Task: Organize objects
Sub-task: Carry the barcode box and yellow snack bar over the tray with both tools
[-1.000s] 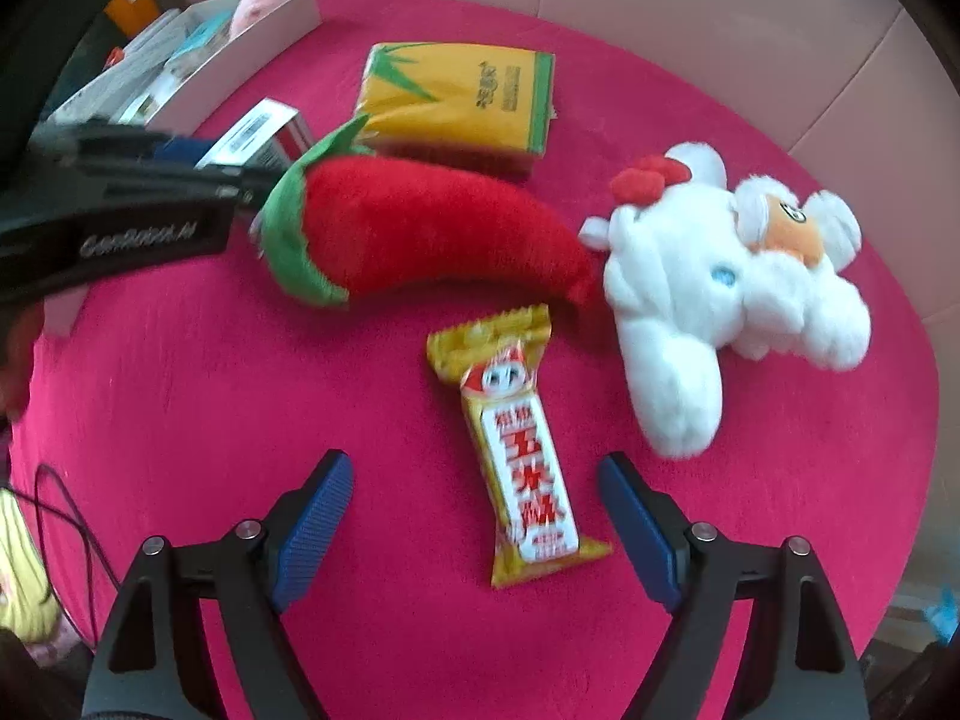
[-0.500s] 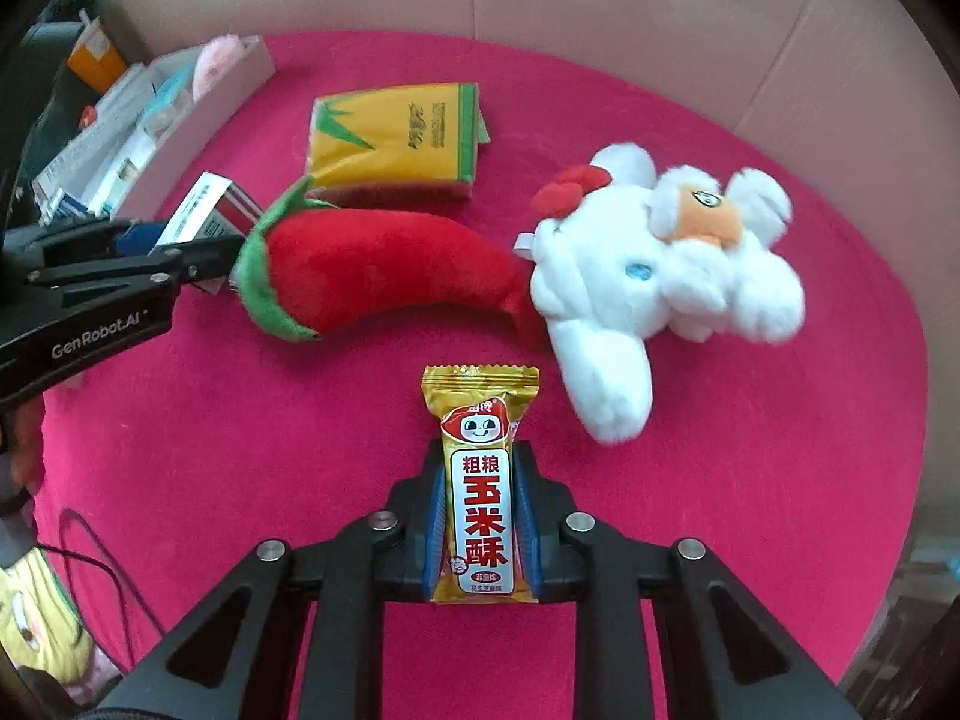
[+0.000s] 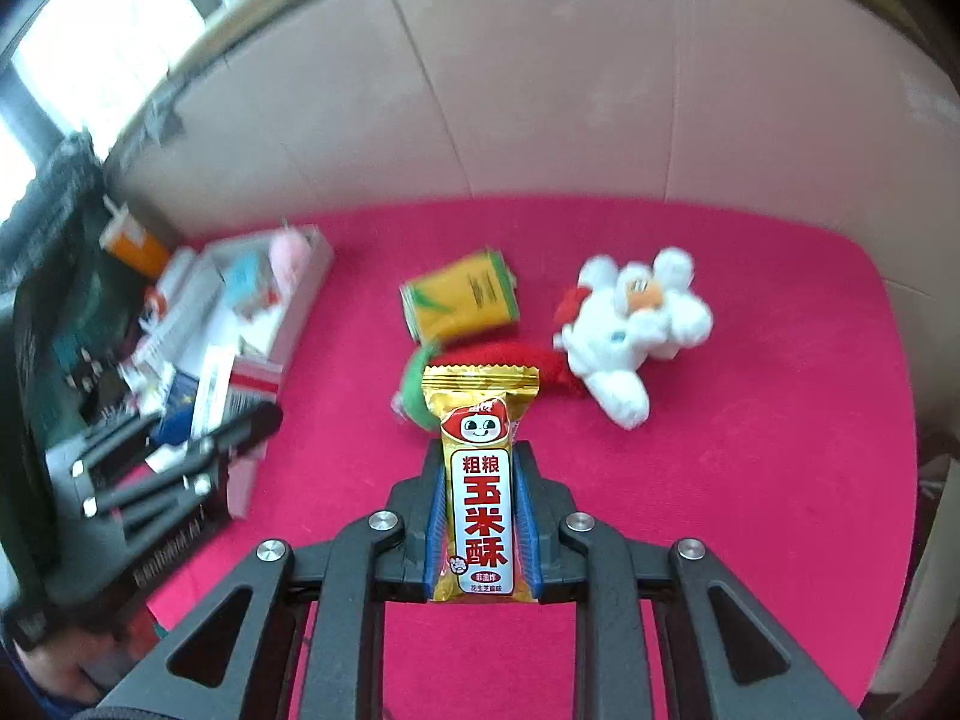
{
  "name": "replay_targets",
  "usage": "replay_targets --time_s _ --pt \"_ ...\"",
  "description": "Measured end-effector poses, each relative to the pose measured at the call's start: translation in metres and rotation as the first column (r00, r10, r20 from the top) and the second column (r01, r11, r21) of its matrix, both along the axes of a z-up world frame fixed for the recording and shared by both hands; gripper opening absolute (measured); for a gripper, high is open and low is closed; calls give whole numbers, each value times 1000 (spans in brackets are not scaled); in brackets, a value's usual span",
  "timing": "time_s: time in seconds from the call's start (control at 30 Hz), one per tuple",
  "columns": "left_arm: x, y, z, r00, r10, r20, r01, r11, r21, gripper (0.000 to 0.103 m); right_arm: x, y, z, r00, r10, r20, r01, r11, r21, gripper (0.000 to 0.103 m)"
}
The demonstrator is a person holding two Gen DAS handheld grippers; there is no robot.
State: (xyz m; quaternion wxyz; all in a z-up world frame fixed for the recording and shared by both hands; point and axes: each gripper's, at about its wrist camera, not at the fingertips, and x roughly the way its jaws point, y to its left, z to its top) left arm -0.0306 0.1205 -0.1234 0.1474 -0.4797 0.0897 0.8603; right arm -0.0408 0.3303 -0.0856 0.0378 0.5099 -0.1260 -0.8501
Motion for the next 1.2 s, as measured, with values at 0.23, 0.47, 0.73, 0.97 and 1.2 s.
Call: replay_targets --time_s 0.23,0.47,0.73,0.97,1.2 --pt "3 -5 39 995 -50 -88 47 998 -29 31 6 -36 39 995 -22 -93 20 1000 -18 22" --pt "9 -26 54 991 -60 -118 57 998 -28 31 8 -65 49 992 -13 -128 11 1000 -21 22" --pt "10 -57 61 990 -34 -134 33 999 -11 31 8 -98 51 991 3 -132 -4 1000 -8 22" --pt "9 -87 65 989 2 -146 -1 1000 8 31 4 -127 52 991 42 -129 -40 999 19 22" --pt "4 -121 66 988 56 -141 -52 998 30 31 -5 -158 54 988 88 -124 -84 996 44 22"
